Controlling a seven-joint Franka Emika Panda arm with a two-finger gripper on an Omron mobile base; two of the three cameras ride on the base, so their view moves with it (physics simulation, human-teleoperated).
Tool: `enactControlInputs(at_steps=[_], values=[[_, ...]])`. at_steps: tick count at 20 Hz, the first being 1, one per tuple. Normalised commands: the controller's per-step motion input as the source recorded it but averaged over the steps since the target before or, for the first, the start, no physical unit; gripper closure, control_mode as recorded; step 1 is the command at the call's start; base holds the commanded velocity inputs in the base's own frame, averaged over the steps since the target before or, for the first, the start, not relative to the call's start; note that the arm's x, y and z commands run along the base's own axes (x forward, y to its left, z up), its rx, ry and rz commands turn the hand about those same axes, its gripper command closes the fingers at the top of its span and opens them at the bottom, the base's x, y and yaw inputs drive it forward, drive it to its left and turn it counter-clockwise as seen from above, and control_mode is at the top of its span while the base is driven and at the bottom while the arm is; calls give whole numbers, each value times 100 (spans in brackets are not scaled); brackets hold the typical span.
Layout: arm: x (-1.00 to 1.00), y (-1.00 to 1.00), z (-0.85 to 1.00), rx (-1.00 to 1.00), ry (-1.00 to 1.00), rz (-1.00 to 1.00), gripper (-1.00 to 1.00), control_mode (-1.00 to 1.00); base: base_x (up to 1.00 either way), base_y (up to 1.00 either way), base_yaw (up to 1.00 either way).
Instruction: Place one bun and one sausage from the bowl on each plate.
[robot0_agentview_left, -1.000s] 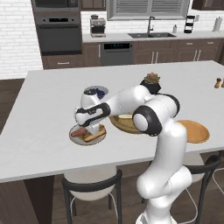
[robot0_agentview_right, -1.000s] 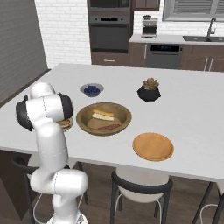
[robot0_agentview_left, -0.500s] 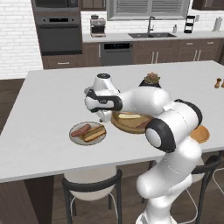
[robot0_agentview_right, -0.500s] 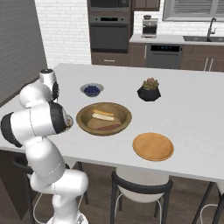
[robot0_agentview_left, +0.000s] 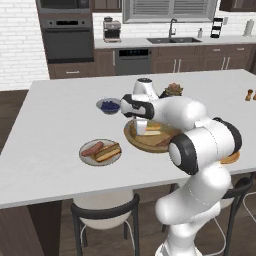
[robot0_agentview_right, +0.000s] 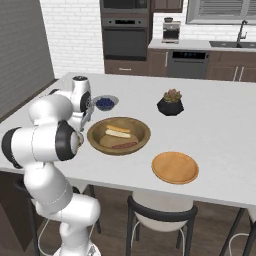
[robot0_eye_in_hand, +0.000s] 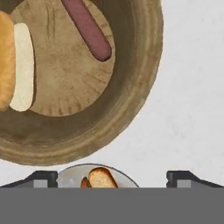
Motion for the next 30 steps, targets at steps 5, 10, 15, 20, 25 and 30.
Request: enactControlInputs(at_steps=[5, 10, 15, 20, 25, 30], values=[[13, -79, -7, 0, 1, -49, -100, -100, 0, 0, 0], [25, -31, -24, -7, -14, -25, -100, -100, 0, 0, 0], [21, -1, -50, -12, -20, -10, -100, -100, 0, 0, 0], [57, 0, -8, -8, -5, -5, -100, -100, 0, 0, 0], [46, 0, -3, -1, 0, -2, -100, -100, 0, 0, 0], [35, 0, -23, 0, 0, -1, -100, -100, 0, 0, 0]])
